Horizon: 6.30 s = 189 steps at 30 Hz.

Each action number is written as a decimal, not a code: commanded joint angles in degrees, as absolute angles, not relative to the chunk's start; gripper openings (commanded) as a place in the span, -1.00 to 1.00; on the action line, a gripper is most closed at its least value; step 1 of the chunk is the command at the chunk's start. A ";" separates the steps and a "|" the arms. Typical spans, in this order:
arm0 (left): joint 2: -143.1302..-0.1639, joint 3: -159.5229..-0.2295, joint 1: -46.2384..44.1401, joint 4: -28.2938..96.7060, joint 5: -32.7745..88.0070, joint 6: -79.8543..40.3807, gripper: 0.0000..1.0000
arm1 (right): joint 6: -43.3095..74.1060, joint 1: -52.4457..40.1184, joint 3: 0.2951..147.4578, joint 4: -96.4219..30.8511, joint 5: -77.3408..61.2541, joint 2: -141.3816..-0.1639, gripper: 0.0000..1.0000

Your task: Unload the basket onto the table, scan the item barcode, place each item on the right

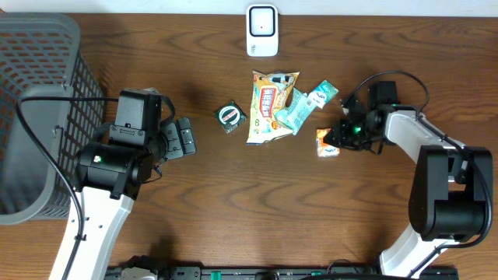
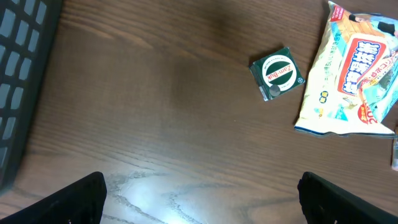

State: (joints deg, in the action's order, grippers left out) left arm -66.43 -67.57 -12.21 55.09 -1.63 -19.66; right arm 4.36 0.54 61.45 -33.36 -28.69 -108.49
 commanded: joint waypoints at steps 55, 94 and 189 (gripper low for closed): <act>-66.65 -68.07 -12.12 55.07 -1.54 -20.18 0.96 | -4.36 -2.87 61.91 -23.33 -89.45 -108.97 -0.98; -66.65 -68.07 -12.12 55.07 -1.54 -20.18 0.96 | -4.36 -5.67 61.91 -18.63 -85.58 -108.97 -0.98; -66.65 -68.07 -12.12 55.07 -1.54 -20.18 0.96 | -5.87 -15.86 113.14 -14.85 -14.94 -115.13 -0.98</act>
State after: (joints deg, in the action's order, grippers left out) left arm -66.48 -67.57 -12.21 55.09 -1.63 -19.66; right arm -5.15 -15.66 107.24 -14.26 -15.51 -109.30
